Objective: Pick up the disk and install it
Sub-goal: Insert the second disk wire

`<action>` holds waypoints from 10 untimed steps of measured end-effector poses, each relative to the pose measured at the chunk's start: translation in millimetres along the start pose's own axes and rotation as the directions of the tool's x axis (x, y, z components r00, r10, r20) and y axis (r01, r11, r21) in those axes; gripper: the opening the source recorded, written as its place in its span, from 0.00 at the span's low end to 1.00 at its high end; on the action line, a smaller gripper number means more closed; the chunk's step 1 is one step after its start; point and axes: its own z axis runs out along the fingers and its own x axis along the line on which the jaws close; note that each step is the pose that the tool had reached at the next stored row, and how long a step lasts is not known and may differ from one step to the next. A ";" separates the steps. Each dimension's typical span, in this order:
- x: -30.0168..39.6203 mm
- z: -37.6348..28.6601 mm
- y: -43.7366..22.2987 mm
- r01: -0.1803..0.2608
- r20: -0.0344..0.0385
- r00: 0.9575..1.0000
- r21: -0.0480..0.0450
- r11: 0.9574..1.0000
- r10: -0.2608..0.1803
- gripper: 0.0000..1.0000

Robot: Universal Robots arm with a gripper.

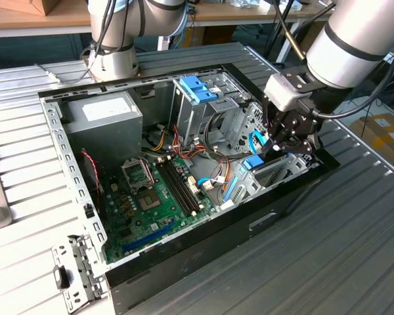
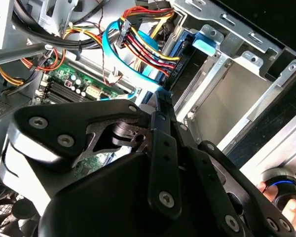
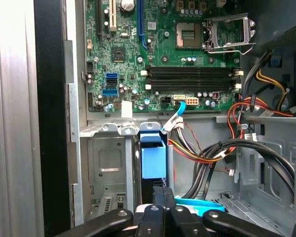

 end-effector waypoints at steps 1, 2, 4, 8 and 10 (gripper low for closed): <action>0.1 0.8 -0.3 0.000 0.000 1.000 -0.002 1.000 0.000 0.10; 0.1 1.3 -0.9 -0.001 -0.001 1.000 -0.004 1.000 0.001 0.10; 0.1 1.7 -2.6 -0.001 -0.001 1.000 -0.005 1.000 0.001 0.10; -0.5 -2.8 -4.5 0.000 -0.002 1.000 -0.005 1.000 0.000 0.10; -1.2 -9.4 -5.5 0.000 -0.004 1.000 -0.005 1.000 0.000 0.10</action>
